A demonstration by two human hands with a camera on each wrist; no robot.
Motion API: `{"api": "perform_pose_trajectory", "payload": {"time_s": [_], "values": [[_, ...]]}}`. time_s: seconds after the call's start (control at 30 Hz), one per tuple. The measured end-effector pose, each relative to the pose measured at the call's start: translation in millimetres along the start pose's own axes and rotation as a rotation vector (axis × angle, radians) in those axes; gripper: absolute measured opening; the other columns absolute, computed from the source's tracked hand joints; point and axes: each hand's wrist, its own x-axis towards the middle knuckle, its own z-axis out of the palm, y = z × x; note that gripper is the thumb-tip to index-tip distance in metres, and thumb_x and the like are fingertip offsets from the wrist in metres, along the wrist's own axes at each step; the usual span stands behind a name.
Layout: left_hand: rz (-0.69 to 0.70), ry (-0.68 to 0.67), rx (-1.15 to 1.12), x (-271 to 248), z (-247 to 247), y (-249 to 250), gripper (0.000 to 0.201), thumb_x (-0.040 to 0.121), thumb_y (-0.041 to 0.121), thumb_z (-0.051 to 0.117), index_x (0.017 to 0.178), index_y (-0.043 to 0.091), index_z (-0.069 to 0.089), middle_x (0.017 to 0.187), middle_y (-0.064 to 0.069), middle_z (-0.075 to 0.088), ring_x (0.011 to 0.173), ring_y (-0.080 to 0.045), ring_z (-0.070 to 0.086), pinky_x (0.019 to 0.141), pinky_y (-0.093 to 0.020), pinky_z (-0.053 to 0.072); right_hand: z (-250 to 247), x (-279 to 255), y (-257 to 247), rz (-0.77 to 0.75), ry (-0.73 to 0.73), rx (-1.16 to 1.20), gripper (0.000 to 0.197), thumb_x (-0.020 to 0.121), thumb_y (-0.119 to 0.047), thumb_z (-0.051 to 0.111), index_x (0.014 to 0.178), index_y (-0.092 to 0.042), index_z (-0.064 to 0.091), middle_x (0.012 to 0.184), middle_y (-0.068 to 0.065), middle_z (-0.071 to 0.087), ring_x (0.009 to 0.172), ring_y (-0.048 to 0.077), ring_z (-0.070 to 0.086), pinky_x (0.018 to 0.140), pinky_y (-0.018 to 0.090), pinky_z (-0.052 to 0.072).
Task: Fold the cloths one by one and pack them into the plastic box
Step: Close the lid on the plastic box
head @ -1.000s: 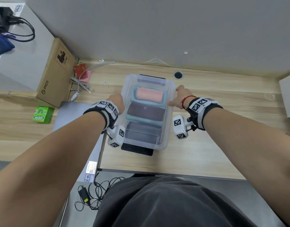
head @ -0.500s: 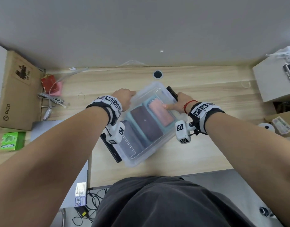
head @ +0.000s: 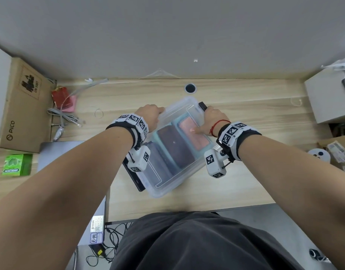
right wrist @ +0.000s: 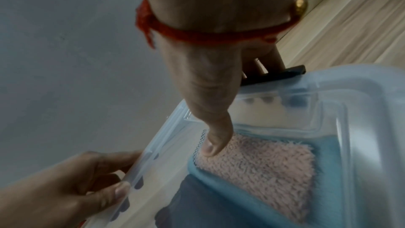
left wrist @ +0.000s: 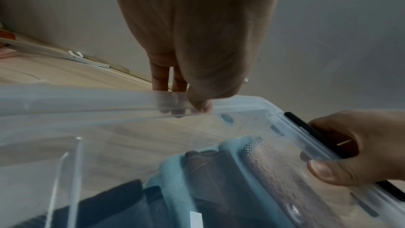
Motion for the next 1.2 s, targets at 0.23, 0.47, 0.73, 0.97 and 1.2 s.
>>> {"api": "perform_pose_trajectory", "payload": {"time_s": [0.23, 0.47, 0.73, 0.97, 1.2], "values": [[-0.019, -0.043, 0.004, 4.7, -2.0, -0.1, 0.037, 0.091, 0.003, 0.048, 0.126, 0.013, 0.051, 0.091, -0.007, 0.050, 0.083, -0.026, 0.049, 0.066, -0.034, 0.038, -0.2, -2.1, -7.0, -0.020, 0.042, -0.072, 0.088, 0.071, -0.059, 0.075, 0.126, 0.002, 0.042, 0.121, 0.014, 0.056, 0.110, 0.030, 0.058, 0.086, 0.035, 0.046], [-0.039, -0.022, -0.044, 1.1, 3.0, 0.8, 0.045, 0.092, 0.004, 0.045, 0.135, 0.020, 0.045, 0.095, -0.010, 0.051, 0.082, -0.028, 0.051, 0.065, -0.035, 0.038, 4.4, 4.2, -7.1, -0.073, 0.050, -0.138, 0.084, 0.071, -0.063, 0.073, 0.121, 0.001, 0.048, 0.115, 0.012, 0.058, 0.106, 0.029, 0.059, 0.078, 0.035, 0.044], [-0.512, 0.299, -0.183, -66.5, 54.7, 5.9, 0.053, 0.094, 0.029, 0.046, 0.144, 0.018, 0.031, 0.136, -0.013, 0.039, 0.124, -0.032, 0.037, 0.094, -0.046, 0.040, 0.9, 7.8, -17.1, -0.099, 0.008, -0.239, 0.037, 0.083, -0.041, 0.072, 0.087, -0.009, 0.052, 0.072, 0.004, 0.056, 0.072, 0.026, 0.055, 0.061, 0.031, 0.043], [-0.913, 0.227, -0.506, -123.6, 99.0, -5.3, 0.094, 0.084, 0.064, 0.053, 0.145, 0.002, 0.019, 0.138, -0.022, 0.043, 0.123, -0.038, 0.046, 0.100, -0.045, 0.041, -3.0, -5.7, -19.7, -0.123, 0.038, -0.266, 0.035, 0.085, -0.038, 0.071, 0.081, -0.009, 0.051, 0.069, 0.007, 0.052, 0.069, 0.028, 0.055, 0.062, 0.031, 0.044], [-0.772, 0.016, -0.668, -143.0, 104.5, -4.2, 0.059, 0.078, 0.070, 0.057, 0.068, 0.013, 0.051, 0.057, -0.003, 0.047, 0.051, -0.021, 0.050, 0.055, -0.026, 0.041, 6.5, -7.2, -14.1, -0.101, 0.043, -0.220, 0.040, 0.086, -0.044, 0.067, 0.074, -0.008, 0.054, 0.059, 0.004, 0.046, 0.051, 0.021, 0.046, 0.054, 0.028, 0.038]]}}
